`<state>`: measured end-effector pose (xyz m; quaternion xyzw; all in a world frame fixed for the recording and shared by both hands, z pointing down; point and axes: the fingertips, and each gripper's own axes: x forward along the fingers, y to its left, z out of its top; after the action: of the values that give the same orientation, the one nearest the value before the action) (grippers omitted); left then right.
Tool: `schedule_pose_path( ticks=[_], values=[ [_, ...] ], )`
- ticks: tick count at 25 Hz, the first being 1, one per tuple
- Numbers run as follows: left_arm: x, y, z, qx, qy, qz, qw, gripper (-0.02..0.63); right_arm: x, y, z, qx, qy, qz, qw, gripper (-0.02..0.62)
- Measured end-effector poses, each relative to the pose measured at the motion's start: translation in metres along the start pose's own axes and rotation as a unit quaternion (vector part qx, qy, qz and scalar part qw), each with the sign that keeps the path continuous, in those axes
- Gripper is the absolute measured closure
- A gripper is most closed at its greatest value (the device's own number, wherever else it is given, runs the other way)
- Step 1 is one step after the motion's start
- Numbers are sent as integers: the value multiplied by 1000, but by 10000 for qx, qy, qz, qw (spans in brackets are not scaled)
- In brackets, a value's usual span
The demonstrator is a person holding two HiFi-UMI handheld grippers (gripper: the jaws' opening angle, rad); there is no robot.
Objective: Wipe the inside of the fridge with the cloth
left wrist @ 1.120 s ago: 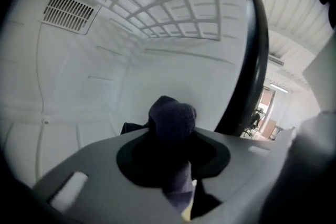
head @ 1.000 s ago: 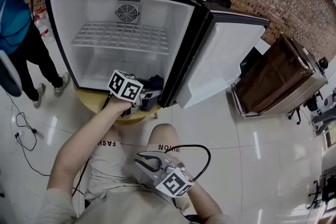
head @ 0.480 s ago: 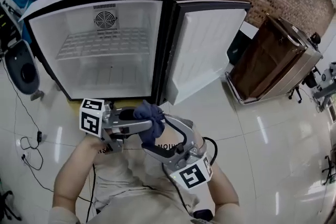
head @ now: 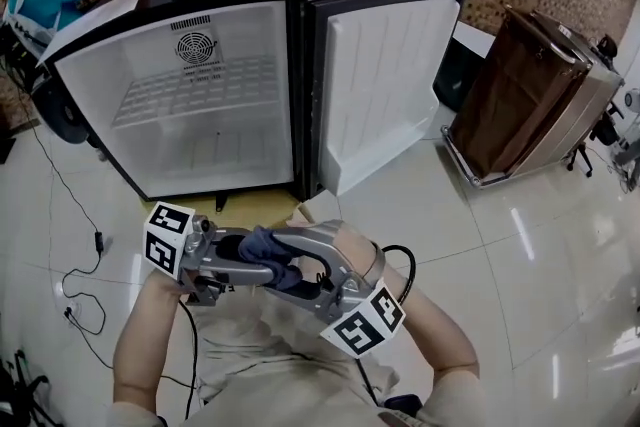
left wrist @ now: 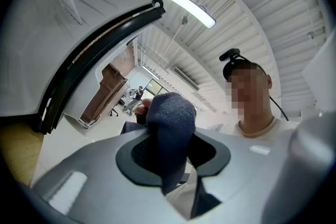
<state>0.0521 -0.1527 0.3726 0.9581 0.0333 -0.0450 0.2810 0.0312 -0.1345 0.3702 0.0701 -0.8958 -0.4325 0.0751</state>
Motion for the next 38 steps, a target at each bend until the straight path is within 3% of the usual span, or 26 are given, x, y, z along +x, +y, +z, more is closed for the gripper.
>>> schedule_pose_path(
  ticks=[5,7,9,12,14,15,16,18,19,20,22,24,26,30,33,35,38],
  values=[
    [2,-6,-11,-23,303,124,9995,474,-2,13,5,-116,-27,119,9999,330],
    [2,-6,-11,272,362,286,9986,459,-3,10,3,-35,33,-12,10000,390],
    [3,-3,-10,691,387,508,9956,390,-5,5,0,117,91,-223,9996,461],
    [4,-1,-1,1118,185,866,9898,351,-11,-5,-3,474,91,-554,9973,482],
    [-4,1,12,1509,-108,1351,9792,337,-20,-20,-6,779,38,-811,9937,483],
    [-15,3,24,1769,-326,1760,9678,342,-26,-32,-9,907,24,-978,9911,483],
    [-29,5,38,2085,-554,2278,9495,407,-32,-46,-13,1019,17,-1161,9880,483],
    [-61,5,63,2806,-830,3362,8952,568,-46,-79,-22,1238,23,-1544,9802,483],
    [-74,3,73,3105,-870,3778,8679,601,-53,-98,-27,1352,30,-1761,9750,483],
    [-84,-1,80,3298,-887,4092,8461,601,-61,-120,-31,1461,15,-2010,9686,483],
    [-99,-3,86,3358,-879,4574,8188,601,-74,-168,-37,1629,-111,-2523,9538,483],
    [-111,4,83,3164,-790,4962,8046,601,-81,-214,-39,1627,-242,-2841,9446,483],
    [-118,13,79,2940,-750,5127,8032,601,-78,-250,-40,1508,-307,-2917,9441,483],
    [-124,25,72,2514,-896,5117,8166,602,-55,-294,-40,1445,-439,-2857,9463,483],
    [-131,27,68,2293,-1052,5145,8195,602,-51,-310,-48,1416,-593,-2938,9434,483],
    [-135,26,67,2228,-1161,5176,8179,602,-59,-323,-70,1388,-407,-3243,9348,483],
    [-138,30,71,2242,-1282,5184,8152,602,-78,-357,-127,1687,-186,-3758,9110,483]
  ],
)
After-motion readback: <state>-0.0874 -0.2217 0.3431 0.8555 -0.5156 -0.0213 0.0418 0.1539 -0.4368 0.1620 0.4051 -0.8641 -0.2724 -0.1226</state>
